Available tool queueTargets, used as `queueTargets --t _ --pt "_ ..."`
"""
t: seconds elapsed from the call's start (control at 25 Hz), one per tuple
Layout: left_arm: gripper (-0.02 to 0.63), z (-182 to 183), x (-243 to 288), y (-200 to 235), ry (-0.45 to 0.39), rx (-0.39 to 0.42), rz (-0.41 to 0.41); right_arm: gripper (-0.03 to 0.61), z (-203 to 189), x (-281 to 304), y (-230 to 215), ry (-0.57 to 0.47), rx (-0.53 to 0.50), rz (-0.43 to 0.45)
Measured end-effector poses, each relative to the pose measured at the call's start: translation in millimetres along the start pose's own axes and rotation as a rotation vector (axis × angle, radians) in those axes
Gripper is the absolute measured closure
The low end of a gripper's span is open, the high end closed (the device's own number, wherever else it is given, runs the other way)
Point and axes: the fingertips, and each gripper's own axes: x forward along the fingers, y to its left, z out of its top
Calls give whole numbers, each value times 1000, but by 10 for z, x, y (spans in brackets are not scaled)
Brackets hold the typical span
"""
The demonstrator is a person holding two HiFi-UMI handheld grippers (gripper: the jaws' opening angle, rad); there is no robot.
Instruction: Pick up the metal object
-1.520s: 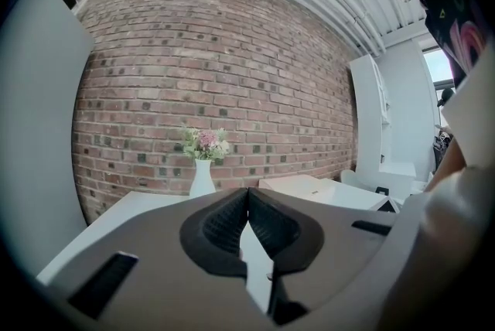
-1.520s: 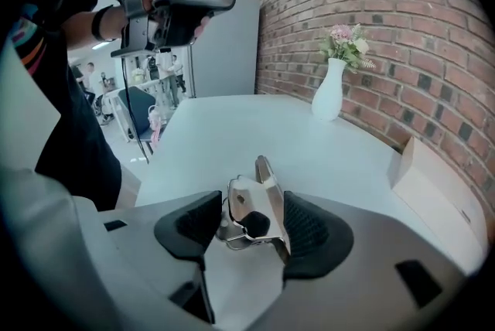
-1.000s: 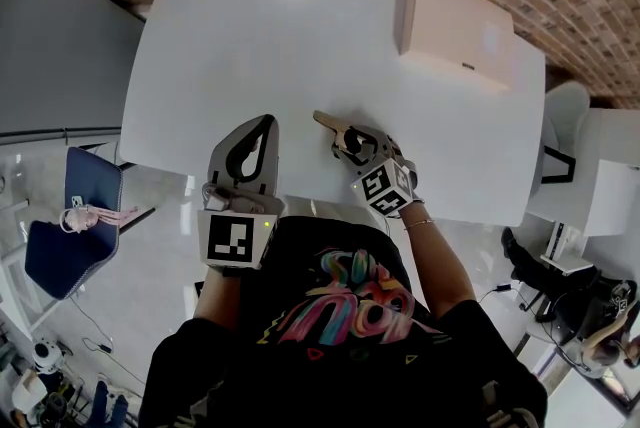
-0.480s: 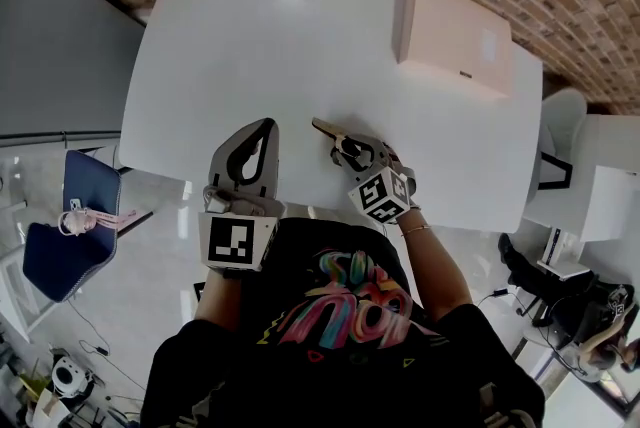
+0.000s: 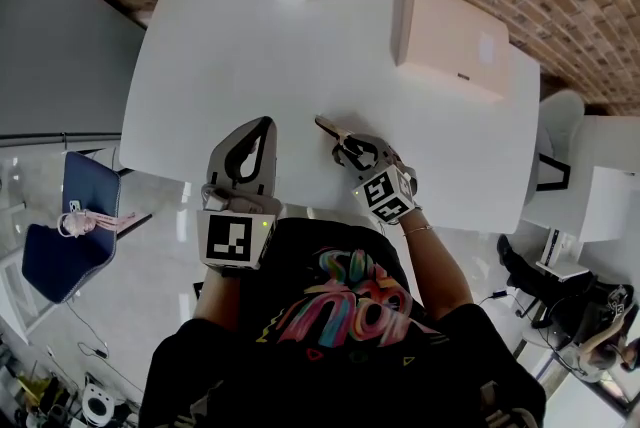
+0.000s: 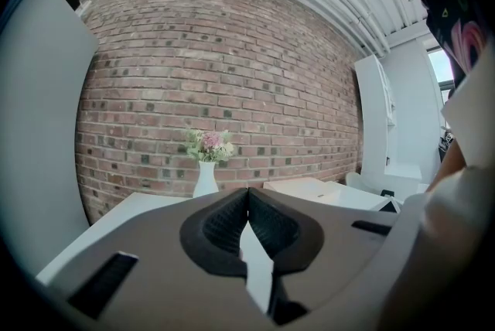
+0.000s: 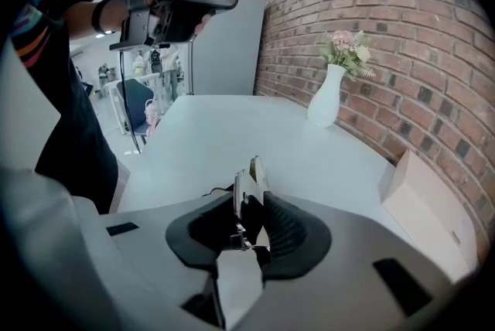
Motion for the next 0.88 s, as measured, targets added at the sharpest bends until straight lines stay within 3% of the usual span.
queueTargets --t 0.56,0.88 --pt "589 125 -64 -5 -34 17 -5 460 125 -173 -127 -55 81 -51" --pt "589 97 -95 -6 12 86 -40 462 402 -374 -210 -124 110 -76"
